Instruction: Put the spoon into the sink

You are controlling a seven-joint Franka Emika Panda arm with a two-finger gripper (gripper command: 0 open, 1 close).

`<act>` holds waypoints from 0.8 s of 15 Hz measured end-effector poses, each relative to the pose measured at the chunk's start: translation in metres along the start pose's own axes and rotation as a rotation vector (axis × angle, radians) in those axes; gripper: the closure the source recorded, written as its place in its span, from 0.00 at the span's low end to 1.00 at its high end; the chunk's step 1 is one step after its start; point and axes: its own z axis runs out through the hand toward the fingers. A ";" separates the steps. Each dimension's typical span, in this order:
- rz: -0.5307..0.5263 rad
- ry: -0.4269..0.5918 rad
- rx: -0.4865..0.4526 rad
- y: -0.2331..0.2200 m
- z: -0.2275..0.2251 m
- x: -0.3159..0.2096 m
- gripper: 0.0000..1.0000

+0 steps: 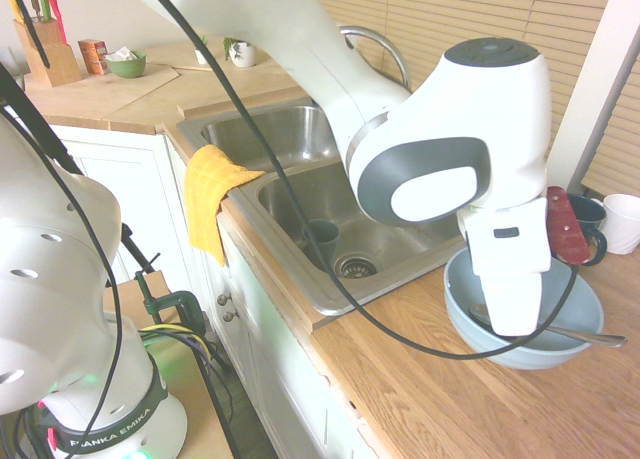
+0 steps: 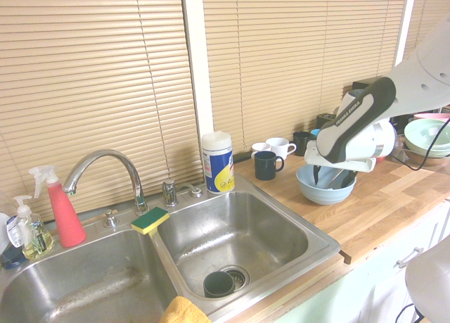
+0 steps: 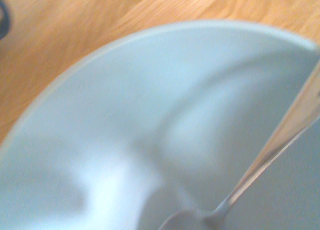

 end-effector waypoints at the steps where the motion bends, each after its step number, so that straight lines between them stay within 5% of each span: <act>1: 0.010 0.019 -0.003 -0.001 0.002 0.002 1.00; 12: 0.061 0.139 -0.023 -0.024 0.028 0.006 1.00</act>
